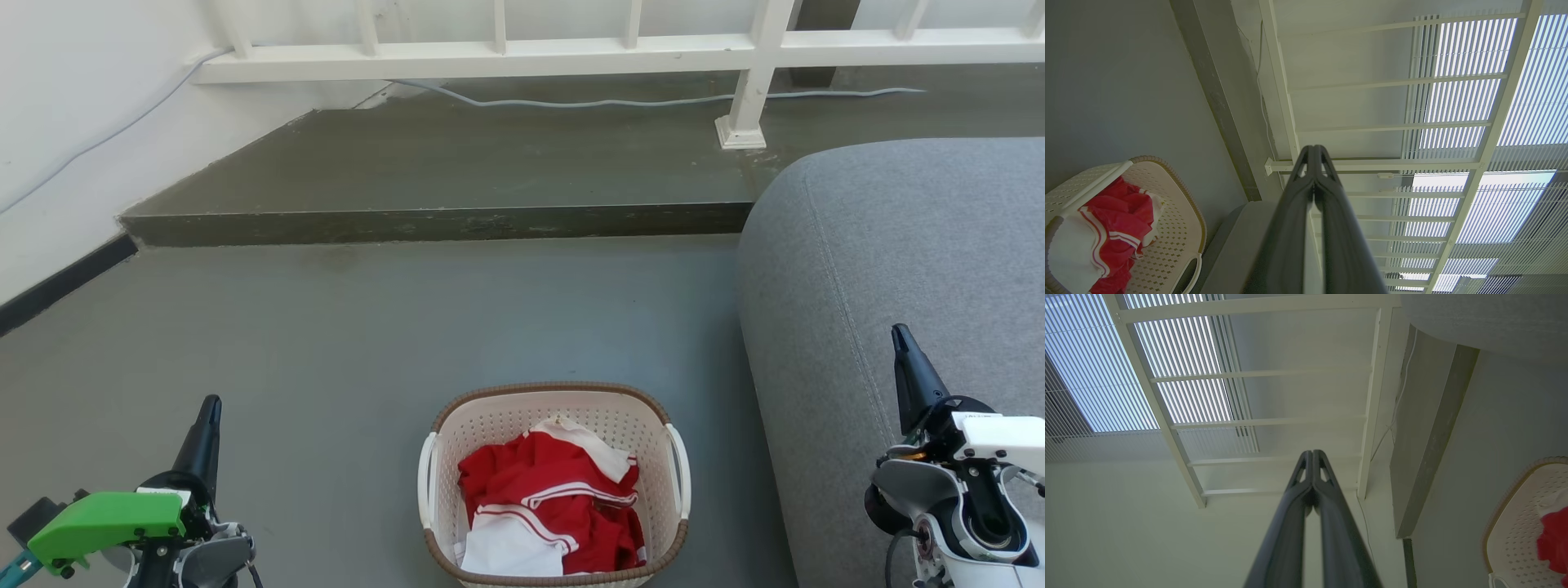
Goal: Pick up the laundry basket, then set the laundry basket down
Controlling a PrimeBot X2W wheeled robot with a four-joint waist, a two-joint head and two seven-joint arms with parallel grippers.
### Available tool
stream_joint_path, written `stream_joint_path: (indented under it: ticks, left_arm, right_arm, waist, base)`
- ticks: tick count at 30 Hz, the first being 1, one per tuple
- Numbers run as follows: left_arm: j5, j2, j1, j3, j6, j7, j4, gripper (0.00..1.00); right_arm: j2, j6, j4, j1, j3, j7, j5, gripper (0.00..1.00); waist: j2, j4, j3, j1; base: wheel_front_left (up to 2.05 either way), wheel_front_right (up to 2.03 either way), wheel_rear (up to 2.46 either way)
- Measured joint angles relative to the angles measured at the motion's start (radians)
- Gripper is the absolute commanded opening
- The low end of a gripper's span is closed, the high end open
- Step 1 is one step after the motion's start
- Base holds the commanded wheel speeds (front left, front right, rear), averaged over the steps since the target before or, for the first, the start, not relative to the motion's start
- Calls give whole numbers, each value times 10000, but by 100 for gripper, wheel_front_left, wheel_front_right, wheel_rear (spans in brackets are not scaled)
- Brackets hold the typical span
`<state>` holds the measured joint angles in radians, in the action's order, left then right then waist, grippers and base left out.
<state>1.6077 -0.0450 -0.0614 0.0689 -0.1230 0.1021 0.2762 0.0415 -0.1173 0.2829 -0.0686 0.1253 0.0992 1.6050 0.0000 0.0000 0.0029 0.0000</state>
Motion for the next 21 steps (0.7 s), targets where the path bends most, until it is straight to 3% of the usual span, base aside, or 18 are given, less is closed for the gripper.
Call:
stream_joint_path:
  ticks: [21]
  left_arm:
    - [0, 2, 0, 4, 0, 0, -2, 0]
  right_arm:
    - [-4, 0, -6, 0, 6, 0, 0, 0]
  waist:
    - [0, 0, 0, 0]
  base:
    - [0, 0, 0]
